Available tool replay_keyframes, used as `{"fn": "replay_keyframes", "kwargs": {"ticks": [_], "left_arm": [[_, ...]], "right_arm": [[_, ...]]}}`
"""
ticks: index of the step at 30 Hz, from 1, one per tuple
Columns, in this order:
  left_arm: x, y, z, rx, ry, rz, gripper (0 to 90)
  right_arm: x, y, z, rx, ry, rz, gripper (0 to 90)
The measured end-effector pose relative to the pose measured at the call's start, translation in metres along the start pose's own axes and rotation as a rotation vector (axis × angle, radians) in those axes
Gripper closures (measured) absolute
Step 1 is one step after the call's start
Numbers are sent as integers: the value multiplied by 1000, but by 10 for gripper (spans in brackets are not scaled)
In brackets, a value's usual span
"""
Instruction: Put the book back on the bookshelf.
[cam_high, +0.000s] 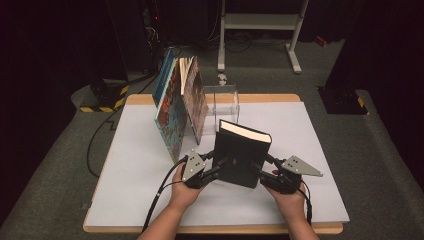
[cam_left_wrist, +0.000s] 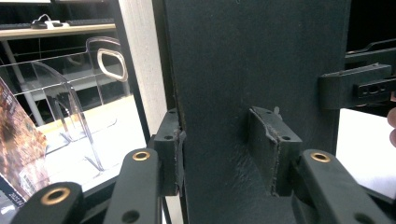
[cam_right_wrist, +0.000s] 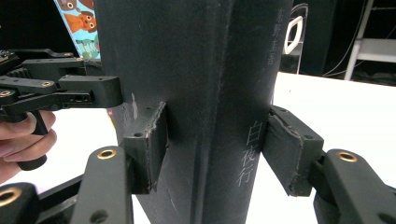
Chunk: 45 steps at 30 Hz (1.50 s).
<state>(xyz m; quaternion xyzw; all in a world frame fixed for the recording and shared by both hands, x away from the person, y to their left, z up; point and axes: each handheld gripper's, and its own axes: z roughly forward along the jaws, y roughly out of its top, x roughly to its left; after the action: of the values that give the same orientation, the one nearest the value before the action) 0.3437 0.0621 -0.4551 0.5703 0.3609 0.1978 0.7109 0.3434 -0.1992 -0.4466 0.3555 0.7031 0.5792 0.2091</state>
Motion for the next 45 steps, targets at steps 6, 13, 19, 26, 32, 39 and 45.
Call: {"fn": "replay_keyframes", "kwargs": {"ticks": [6,13,19,26,32,39,45], "left_arm": [[-2,-3,-4,-1,-4,11,572],[-5,-6,-8,2,-4,24,563],[-3,-9,-13,10,13,39,551],[0,-12,-17,14,26,40,537],[0,-10,-19,-7,34,50,530],[4,-8,-26,-5,54,52,473],[7,-8,-36,-1,73,65,441]], "right_arm": [[5,-4,-5,4,-2,-22,417],[8,-7,-7,-2,-7,-25,408],[12,-9,-9,-12,-3,-26,408],[17,-10,-11,-13,-1,-49,411],[16,-11,-12,-17,9,-43,405],[16,-11,-10,-14,30,-40,356],[17,-11,-8,-6,47,-40,289]]}}
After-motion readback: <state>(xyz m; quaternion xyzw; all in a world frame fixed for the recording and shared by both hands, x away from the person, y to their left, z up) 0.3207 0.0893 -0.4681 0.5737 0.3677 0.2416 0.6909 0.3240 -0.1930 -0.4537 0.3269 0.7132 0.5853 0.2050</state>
